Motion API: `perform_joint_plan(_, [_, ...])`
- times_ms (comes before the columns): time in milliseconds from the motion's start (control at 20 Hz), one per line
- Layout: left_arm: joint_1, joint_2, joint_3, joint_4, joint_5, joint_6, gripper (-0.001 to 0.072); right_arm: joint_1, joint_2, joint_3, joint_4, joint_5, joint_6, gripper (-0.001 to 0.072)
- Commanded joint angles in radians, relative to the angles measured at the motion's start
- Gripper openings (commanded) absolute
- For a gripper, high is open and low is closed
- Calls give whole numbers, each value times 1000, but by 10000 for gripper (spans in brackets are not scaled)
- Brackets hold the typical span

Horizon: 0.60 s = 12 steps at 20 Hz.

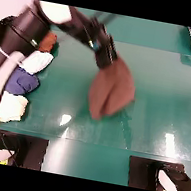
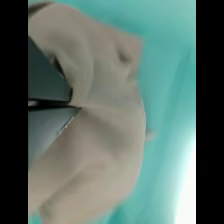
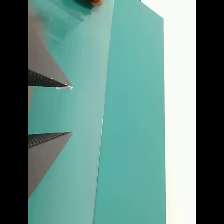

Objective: Fold the shirts.

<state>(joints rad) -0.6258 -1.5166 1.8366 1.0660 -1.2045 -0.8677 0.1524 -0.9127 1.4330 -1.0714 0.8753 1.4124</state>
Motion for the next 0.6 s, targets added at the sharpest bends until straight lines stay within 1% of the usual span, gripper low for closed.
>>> perform_joint_plan(0, [-69, 16, -176, 9, 54, 14, 191, 0, 0, 18, 4, 67, 0, 309])
perform_joint_plan(50, [-58, 16, -183, 26, 56, -33, 524, 0, 0, 18, 4, 83, 0, 309])
perform_joint_plan(100, [-37, 24, -183, 38, 69, -104, 675, 0, 0, 18, 4, 95, 0, 309])
perform_joint_plan(150, [-11, 41, -183, 41, 80, -158, 656, 0, 0, 18, 5, 104, 0, 309])
perform_joint_plan(200, [22, 66, -183, 42, 72, -202, 656, 0, 0, 18, 5, 105, 0, 309])
perform_joint_plan(250, [66, 94, -183, 42, 34, -263, 656, 0, 0, 18, 5, 105, 0, 309])
perform_joint_plan(300, [115, 121, -183, 40, -40, -332, 655, 0, 0, 18, 5, 105, 0, 309])
perform_joint_plan(350, [156, 142, -193, 39, -120, -377, 657, 0, 0, 18, 4, 105, 0, 309])
perform_joint_plan(400, [189, 165, -229, 29, -183, -396, 656, 0, 0, 18, 4, 105, 0, 309])
perform_joint_plan(450, [214, 205, -310, 6, -200, -410, 656, 0, 0, 18, 4, 105, 0, 309])
perform_joint_plan(550, [227, 299, -544, -79, -138, -415, 657, 0, 0, 17, 4, 105, 0, 309])
